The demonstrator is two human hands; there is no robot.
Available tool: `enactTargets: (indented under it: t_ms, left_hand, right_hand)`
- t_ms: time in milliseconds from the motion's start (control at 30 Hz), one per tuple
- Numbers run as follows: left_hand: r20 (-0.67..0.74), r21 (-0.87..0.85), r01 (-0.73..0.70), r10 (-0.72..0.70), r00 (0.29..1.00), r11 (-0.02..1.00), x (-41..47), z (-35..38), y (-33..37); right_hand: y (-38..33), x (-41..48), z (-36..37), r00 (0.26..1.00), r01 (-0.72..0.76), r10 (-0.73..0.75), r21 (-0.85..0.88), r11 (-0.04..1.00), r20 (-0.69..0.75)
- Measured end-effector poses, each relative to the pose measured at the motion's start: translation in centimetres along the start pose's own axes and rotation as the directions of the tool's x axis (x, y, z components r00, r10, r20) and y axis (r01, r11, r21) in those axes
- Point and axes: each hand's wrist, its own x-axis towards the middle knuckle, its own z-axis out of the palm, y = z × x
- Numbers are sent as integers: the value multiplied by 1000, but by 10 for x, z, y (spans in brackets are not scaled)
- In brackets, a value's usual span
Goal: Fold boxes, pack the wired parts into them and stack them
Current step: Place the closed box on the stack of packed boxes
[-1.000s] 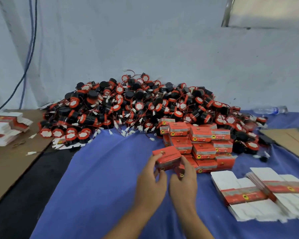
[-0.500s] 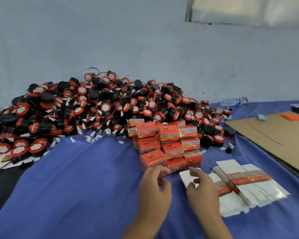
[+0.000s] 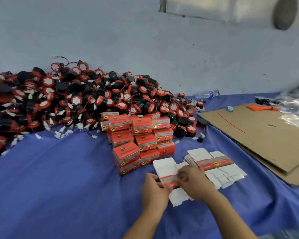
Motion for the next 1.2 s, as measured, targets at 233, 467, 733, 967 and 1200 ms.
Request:
enactTargets:
  t_ms: [233, 467, 733, 967, 1200]
  left_hand:
    - [-11, -360, -44, 43, 999, 932, -7, -4, -2]
    - [-86, -463, -282, 275, 958, 840, -28, -52, -2]
    - [-176, -418, -408, 368, 913, 812, -54, -120, -11]
    - [-287, -439, -395, 291, 913, 807, -77, -175, -29]
    - [-207, -298, -342, 290, 934, 891, -92, -223, -43]
  right_hand:
    - [-12, -2, -1, 967, -133, 216, 458, 879, -134]
    - [-48, -28, -8, 932, 276, -100, 504, 818, -348]
    - [-126, -65, 3, 946, 322, -239, 699, 639, -218]
    - [-177, -97, 15, 970, 189, -233, 803, 565, -65]
    - [-228, -124, 30, 976, -106, -171, 982, 157, 133]
